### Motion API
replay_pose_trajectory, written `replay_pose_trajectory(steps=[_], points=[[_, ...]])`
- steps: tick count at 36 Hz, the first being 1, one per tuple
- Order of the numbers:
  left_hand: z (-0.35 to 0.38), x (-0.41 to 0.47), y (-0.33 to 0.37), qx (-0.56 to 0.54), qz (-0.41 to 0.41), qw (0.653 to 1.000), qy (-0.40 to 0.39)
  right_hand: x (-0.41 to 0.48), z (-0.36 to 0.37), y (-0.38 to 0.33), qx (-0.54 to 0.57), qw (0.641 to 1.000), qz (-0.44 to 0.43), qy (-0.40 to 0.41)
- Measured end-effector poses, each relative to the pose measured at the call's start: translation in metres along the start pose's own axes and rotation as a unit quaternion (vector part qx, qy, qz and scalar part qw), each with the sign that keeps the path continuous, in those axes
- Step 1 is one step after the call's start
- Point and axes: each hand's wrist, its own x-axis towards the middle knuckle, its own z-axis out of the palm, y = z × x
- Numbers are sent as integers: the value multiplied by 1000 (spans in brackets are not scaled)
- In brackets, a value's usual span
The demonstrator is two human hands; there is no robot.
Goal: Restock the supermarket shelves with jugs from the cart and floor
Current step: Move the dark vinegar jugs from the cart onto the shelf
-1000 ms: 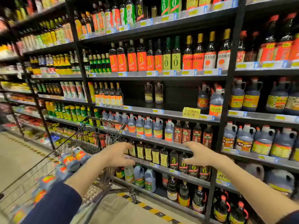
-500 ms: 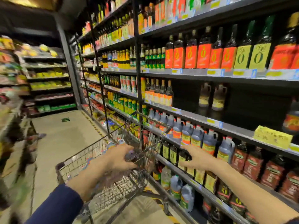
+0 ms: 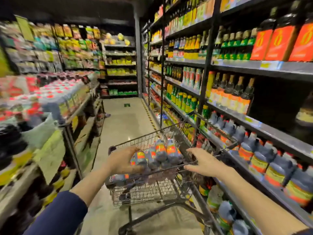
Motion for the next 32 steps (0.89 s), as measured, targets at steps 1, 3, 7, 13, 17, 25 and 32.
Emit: replay_pose_trajectory(steps=[1,3,7,13,17,25,32], points=[[0,1,-9,4,-10,1000,-8,11,2,-5,-4,1000,-10,4],[-1,5,-27,11,-25,1000,-13,33,8,-12,-15,999,-34,9],[-2,22,-65,25,-51,998,-22,79,16,-27,-4,998,-65,1],[-5,56,-115,35,-63,997,-28,159,30,-32,-3,996,-85,-1],[0,79,-139,35,-63,997,-31,196,32,-36,-12,996,-90,6],[22,130,-161,28,-75,995,-61,237,35,-37,11,997,-70,-10],[48,186,-165,7,-77,994,-74,285,37,-1,22,997,-74,-12]])
